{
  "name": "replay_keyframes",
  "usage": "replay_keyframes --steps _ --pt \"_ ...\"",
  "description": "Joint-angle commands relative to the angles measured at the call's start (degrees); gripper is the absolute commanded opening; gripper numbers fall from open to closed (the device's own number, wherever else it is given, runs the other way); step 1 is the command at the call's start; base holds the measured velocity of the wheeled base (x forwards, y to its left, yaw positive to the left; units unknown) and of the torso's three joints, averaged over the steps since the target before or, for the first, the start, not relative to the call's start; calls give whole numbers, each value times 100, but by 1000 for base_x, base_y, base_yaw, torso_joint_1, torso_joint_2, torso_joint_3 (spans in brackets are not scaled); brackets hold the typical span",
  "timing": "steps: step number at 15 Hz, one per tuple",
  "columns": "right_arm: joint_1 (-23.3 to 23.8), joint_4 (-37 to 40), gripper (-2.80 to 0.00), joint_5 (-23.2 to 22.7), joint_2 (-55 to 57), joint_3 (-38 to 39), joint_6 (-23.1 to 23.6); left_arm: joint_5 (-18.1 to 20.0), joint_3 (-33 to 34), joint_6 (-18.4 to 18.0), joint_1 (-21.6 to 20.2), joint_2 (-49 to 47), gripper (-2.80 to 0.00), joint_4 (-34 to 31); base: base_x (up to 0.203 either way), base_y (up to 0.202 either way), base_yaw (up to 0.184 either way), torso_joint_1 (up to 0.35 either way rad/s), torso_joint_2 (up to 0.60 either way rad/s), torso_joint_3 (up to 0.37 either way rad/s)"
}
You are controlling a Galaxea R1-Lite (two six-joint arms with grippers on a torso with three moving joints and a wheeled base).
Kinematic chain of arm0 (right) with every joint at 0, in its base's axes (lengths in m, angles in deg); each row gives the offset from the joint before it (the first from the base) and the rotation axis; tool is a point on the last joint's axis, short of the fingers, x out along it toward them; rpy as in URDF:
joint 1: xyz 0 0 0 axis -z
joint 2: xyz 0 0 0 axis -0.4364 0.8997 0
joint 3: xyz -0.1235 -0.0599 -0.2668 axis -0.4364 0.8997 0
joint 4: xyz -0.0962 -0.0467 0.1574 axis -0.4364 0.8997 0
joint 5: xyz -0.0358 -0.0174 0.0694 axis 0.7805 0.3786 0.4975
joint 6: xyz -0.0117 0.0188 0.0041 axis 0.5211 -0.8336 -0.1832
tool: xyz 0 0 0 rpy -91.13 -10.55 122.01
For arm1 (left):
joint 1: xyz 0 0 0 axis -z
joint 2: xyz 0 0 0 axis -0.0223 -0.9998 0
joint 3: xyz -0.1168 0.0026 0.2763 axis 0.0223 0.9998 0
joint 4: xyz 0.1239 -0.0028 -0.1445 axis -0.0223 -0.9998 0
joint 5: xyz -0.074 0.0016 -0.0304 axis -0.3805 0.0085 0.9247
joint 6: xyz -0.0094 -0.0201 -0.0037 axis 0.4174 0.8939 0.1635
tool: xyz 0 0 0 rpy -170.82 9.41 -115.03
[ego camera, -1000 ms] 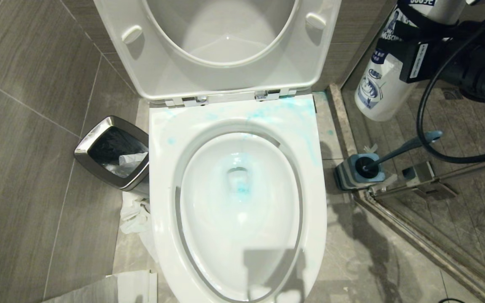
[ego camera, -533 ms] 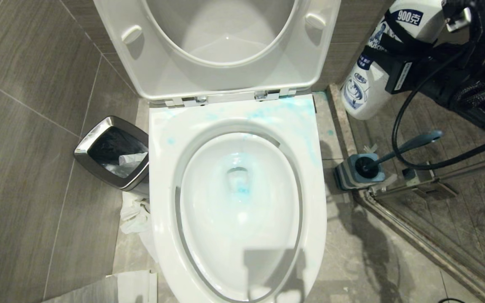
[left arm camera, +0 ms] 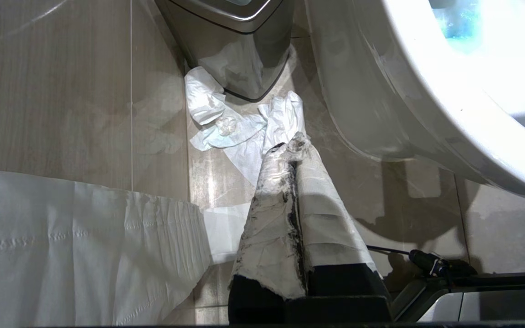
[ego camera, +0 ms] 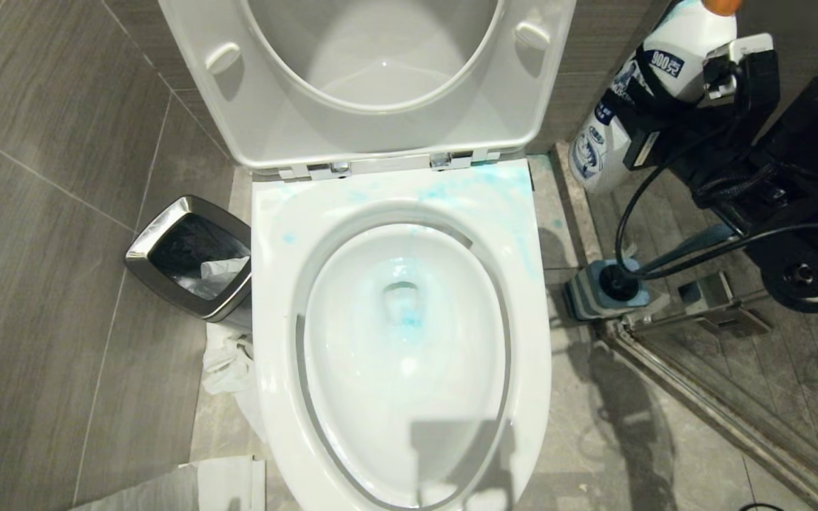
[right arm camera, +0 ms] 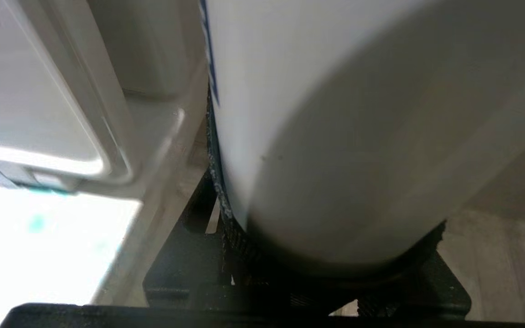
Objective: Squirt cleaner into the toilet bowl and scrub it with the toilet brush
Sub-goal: Place the cleaning agent on the floor
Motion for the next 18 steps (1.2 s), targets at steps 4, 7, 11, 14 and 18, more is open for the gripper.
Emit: replay_keyframes --steps 4,7,11,14,18 --pt "9 -58 -280 -83 496 -294 176 2 1 1 -3 -9 -280 -2 0 0 0 0 0 0" --pt "9 -76 -280 -101 425 -198 256 2 -8 -43 -3 -9 -280 -2 0 0 0 0 0 0" --pt "18 -106 -280 -71 473 -83 257 19 -8 -78 -3 -9 -280 -11 0 0 0 0 0 0" --pt "23 -405 -280 -79 652 -29 296 19 -34 -87 -3 -9 -280 -81 0 0 0 0 0 0" --pt "26 -676 -280 -84 885 -64 300 19 -34 -87 -3 -9 -280 -81 0 0 0 2 4 -89"
